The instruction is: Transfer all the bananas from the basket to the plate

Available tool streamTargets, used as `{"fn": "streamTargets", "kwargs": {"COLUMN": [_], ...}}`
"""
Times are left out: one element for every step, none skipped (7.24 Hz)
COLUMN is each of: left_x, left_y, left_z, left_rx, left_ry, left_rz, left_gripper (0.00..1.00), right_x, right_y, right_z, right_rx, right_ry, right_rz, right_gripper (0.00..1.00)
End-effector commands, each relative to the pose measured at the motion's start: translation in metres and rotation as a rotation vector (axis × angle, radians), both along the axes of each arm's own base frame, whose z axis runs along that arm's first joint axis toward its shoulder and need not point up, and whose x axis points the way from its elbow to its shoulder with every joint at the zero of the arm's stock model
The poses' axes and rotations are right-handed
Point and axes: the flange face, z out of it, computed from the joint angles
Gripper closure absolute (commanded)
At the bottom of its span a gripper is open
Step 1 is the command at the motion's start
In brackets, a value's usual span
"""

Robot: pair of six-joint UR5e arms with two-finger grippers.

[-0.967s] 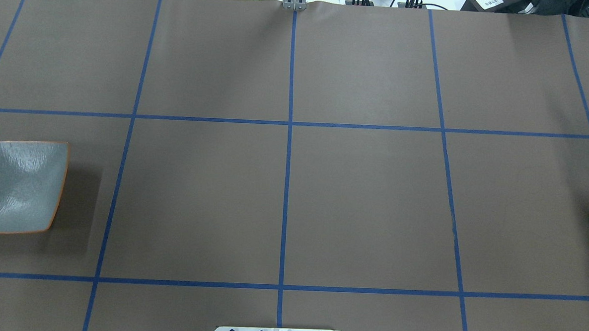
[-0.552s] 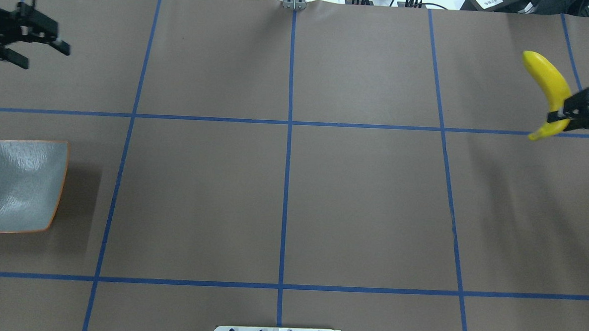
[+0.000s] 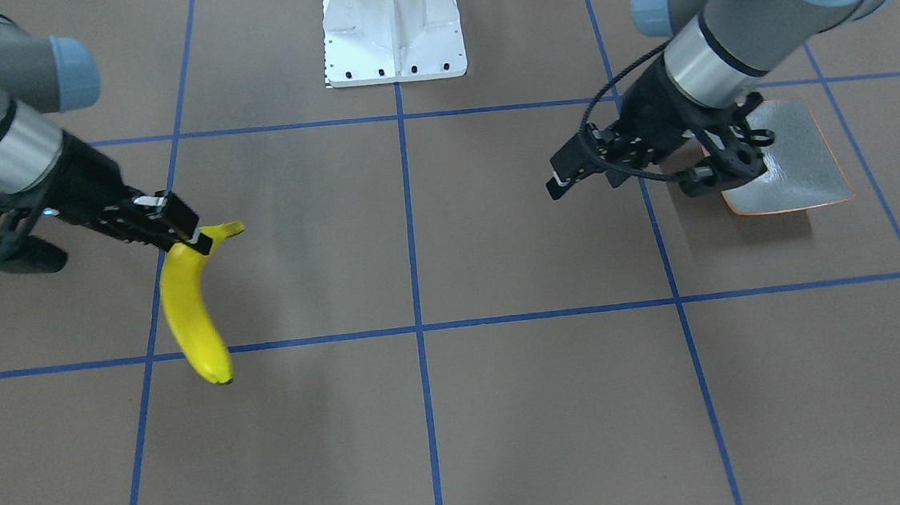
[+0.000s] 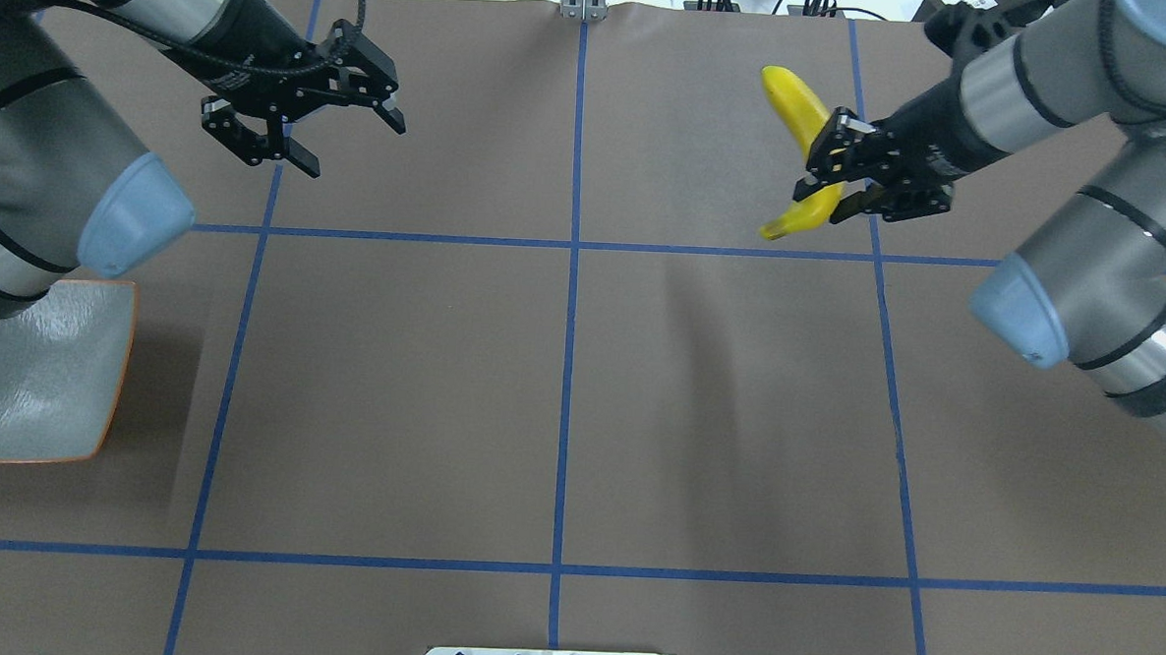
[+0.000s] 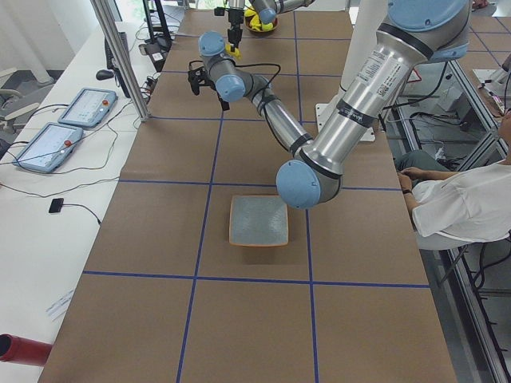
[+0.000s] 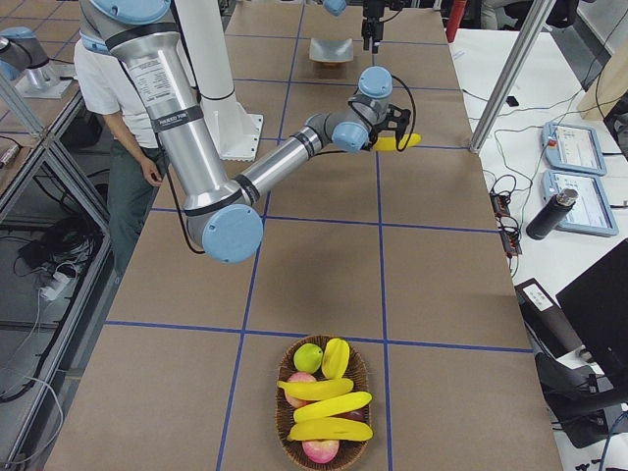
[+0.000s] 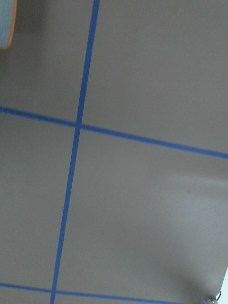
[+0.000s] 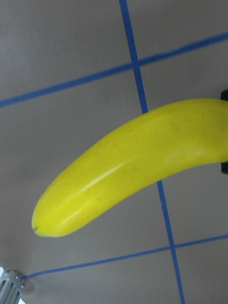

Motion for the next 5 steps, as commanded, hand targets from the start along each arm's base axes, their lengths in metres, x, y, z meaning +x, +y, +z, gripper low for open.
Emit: {"fn": "streamTargets", "kwargs": {"left_x": [0.060, 0.089, 0.110, 0.114, 0.115], "left_y": [0.016, 0.015, 0.011, 0.011, 0.011], "left_z": [-0.053, -0.067, -0.068, -0.068, -0.070], "left_rx": [-0.015, -0.050, -0.064, -0.061, -0.063], "left_ry": [0.028, 0.083, 0.109, 0.108, 0.107], "left_rz": [-0.049, -0.072, -0.129, -0.136, -0.137], "left_gripper": [0.00, 0.00, 0.00, 0.00, 0.00], "right_x": [-0.066, -0.079, -0.092, -0.107, -0.113], "right_y": [0.032, 0.044, 0.054, 0.065, 0.079], "right_z": [-0.068, -0.079, -0.092, -0.095, -0.103], "right_rx": [-0.014, -0.023, -0.040, -0.029, -0.018], "right_ry": [0.011, 0.001, -0.010, -0.001, 0.010], "right_rz": [-0.050, -0.055, -0.056, -0.055, -0.058], "right_gripper": [1.00, 1.00, 1.00, 1.00, 1.00]}}
